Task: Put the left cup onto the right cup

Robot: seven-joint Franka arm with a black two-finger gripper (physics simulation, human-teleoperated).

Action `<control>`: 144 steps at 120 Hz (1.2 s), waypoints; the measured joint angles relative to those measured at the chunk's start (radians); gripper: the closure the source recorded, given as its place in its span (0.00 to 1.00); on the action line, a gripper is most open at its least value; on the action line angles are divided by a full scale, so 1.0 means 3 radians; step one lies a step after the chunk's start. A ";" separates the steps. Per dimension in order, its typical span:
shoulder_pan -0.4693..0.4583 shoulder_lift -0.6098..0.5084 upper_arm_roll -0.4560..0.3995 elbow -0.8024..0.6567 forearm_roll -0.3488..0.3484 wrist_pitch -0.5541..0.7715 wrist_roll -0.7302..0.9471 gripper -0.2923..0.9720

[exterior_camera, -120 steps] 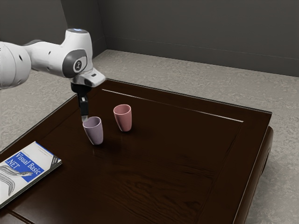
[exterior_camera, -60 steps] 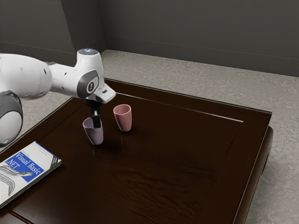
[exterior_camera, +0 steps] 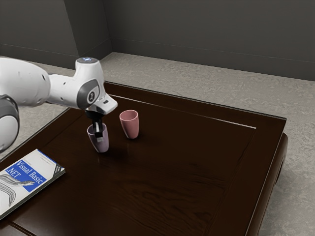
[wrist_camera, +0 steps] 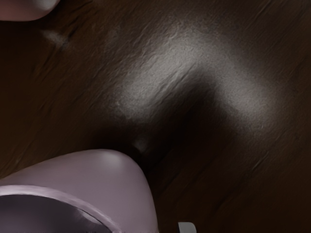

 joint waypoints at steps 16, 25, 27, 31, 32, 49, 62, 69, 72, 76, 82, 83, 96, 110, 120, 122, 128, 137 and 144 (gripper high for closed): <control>0.0019 -0.0023 0.0008 -0.0065 0.0012 -0.0035 -0.0001 0.81; 0.0021 -0.0038 0.0012 -0.0073 0.0018 -0.0059 -0.0007 0.82; 0.0021 -0.0040 0.0012 -0.0074 0.0019 -0.0063 -0.0009 0.83; 0.0021 -0.0050 0.0015 -0.0075 0.0022 -0.0076 -0.0013 0.83; 0.0021 -0.0054 0.0016 -0.0075 0.0023 -0.0079 -0.0014 0.83; -0.0001 -0.0243 0.0020 -0.0067 0.0179 -0.0194 -0.0059 0.84; -0.0036 -0.0500 0.0037 -0.0051 0.0388 -0.0311 -0.0114 0.84; -0.0053 -0.0626 0.0039 -0.0023 0.0528 -0.0387 -0.0147 0.85; -0.0067 -0.0652 0.0041 0.0006 0.0578 -0.0423 -0.0160 0.85; -0.0080 -0.0662 0.0045 0.0075 0.0642 -0.0472 -0.0177 0.85; -0.0128 -0.0645 0.0066 0.0218 0.0717 -0.0552 -0.0199 0.85; -0.0137 -0.0640 0.0069 0.0240 0.0727 -0.0565 -0.0203 0.85; -0.0260 -0.0565 0.0089 0.0468 0.0811 -0.0710 -0.0243 0.85; -0.0323 -0.0523 0.0090 0.0539 0.0850 -0.0792 -0.0277 0.85; -0.0322 -0.0451 0.0090 0.0626 0.0863 -0.0814 -0.0287 0.85; -0.0326 -0.0434 0.0091 0.0649 0.0864 -0.0817 -0.0289 0.85; -0.0334 -0.0370 0.0090 0.0719 0.0866 -0.0822 -0.0289 0.85; -0.0348 -0.0266 0.0091 0.0827 0.0867 -0.0816 -0.0287 0.85; -0.0357 -0.0181 0.0086 0.0922 0.0864 -0.0807 -0.0285 0.85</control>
